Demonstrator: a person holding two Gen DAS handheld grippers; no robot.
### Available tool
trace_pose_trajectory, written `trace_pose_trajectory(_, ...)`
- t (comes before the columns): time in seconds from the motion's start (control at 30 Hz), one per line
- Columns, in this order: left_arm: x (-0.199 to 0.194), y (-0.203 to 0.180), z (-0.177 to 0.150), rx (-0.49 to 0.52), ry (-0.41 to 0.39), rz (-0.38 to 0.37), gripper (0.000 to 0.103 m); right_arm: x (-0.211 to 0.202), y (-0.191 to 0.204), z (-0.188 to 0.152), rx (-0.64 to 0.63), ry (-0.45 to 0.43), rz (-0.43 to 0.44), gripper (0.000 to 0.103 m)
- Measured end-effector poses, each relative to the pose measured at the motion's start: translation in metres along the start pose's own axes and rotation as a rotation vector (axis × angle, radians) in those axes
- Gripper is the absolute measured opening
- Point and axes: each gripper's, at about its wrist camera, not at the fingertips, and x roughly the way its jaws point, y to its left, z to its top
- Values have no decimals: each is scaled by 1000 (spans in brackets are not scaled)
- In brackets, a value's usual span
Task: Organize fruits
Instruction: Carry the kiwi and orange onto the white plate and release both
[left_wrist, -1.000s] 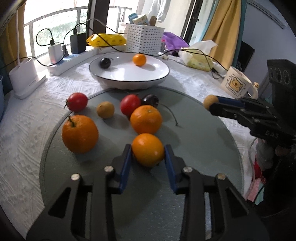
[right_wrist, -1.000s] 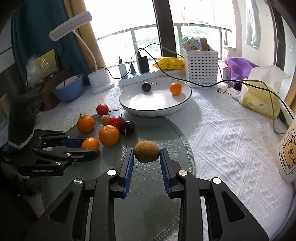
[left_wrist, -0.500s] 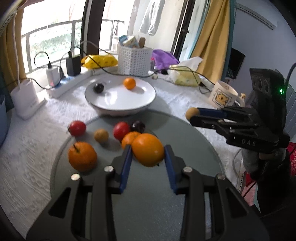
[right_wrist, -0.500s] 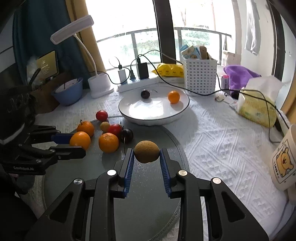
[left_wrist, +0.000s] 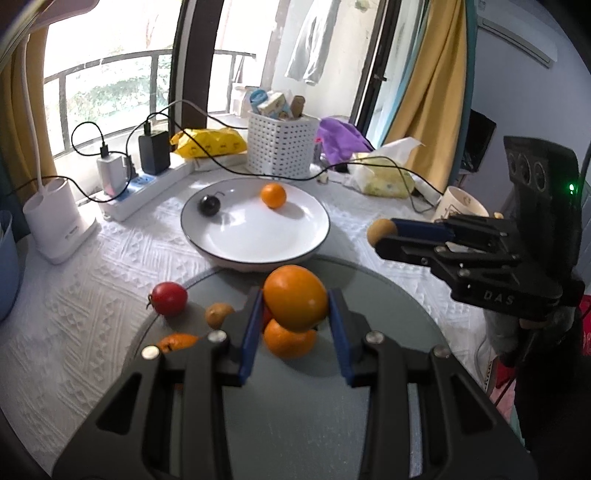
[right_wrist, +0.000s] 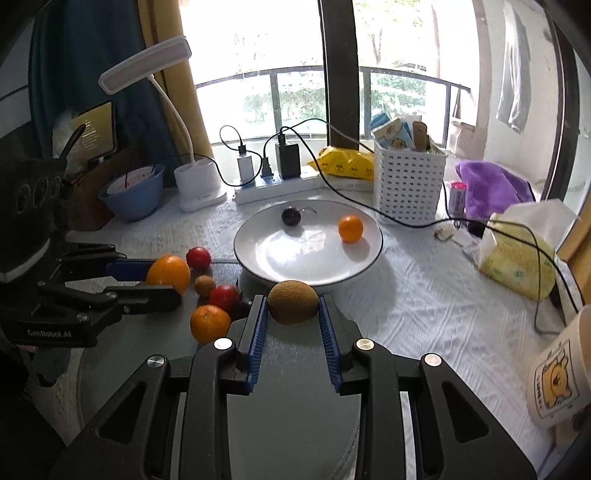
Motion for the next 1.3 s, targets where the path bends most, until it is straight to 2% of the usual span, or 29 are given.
trace_pose_trajectory(0.17,-4,5,10,-1,-7,4,36,5,-2,10,-3,-2,10,31)
trace_pose_trajectory(0.33,1,9,24,27,-23,43,36,12,-6,24,-4,-13,10,31)
trace_pose_trajectory(0.53,16,21,44,-15,-26,62,36,28,-9,39,-1,-11,6,31)
trace_pose_trajectory(0.6,23,27,51,-38,-24,46,36,33,-11,42,9,-8,10,31)
trace_pose_trajectory(0.73,42,43,57,-124,-9,11,36,45,-14,50,29,1,4,31)
trace_pose_trajectory(0.93,65,59,55,-196,41,14,36,71,-24,57,68,35,-14,31)
trace_pose_trajectory(1.3,78,63,63,-185,88,39,37,113,-28,58,105,115,-32,31)
